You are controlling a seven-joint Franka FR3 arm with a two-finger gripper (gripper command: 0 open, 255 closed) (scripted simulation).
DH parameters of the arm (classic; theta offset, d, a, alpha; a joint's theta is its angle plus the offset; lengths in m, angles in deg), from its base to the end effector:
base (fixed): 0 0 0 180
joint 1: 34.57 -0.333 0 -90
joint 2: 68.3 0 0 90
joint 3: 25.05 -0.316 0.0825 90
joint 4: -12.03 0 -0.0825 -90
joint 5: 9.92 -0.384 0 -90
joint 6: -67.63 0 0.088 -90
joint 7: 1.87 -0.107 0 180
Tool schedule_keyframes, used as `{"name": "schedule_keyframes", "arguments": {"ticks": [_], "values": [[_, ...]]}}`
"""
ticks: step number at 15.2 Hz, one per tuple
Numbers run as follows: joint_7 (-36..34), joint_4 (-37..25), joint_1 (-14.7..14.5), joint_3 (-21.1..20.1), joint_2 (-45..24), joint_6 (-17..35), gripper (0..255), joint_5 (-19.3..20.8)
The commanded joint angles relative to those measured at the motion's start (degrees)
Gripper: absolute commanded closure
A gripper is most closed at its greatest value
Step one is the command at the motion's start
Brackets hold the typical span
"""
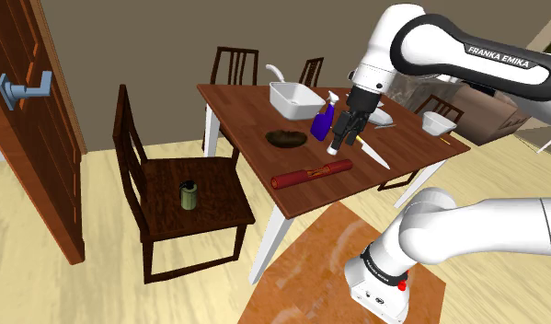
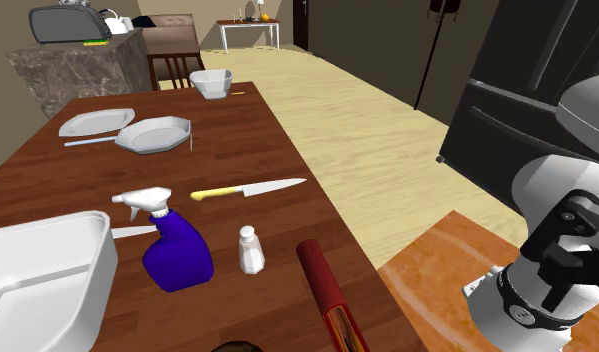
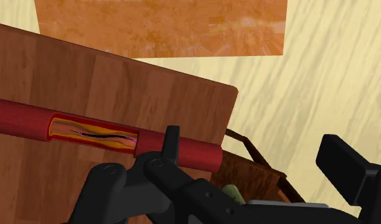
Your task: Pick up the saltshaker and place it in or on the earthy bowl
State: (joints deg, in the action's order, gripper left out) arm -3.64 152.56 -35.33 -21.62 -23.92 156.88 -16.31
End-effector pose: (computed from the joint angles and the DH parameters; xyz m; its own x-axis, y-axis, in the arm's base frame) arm 0.3033 -0.0056 0.5414 0.9907 -0.0533 -0.1254 -0.0718 -0.9863 -0.1483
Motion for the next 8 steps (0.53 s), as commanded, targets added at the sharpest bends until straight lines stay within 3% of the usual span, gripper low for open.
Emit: {"name": "schedule_keyframes", "arguments": {"ticks": [1,8], "values": [[0.0,0.0,0.0,0.0,0.0,0.0,0,0.0],[9.6,-1.4,3.0,7.6,-7.7,4.3,0,6.5]]}}
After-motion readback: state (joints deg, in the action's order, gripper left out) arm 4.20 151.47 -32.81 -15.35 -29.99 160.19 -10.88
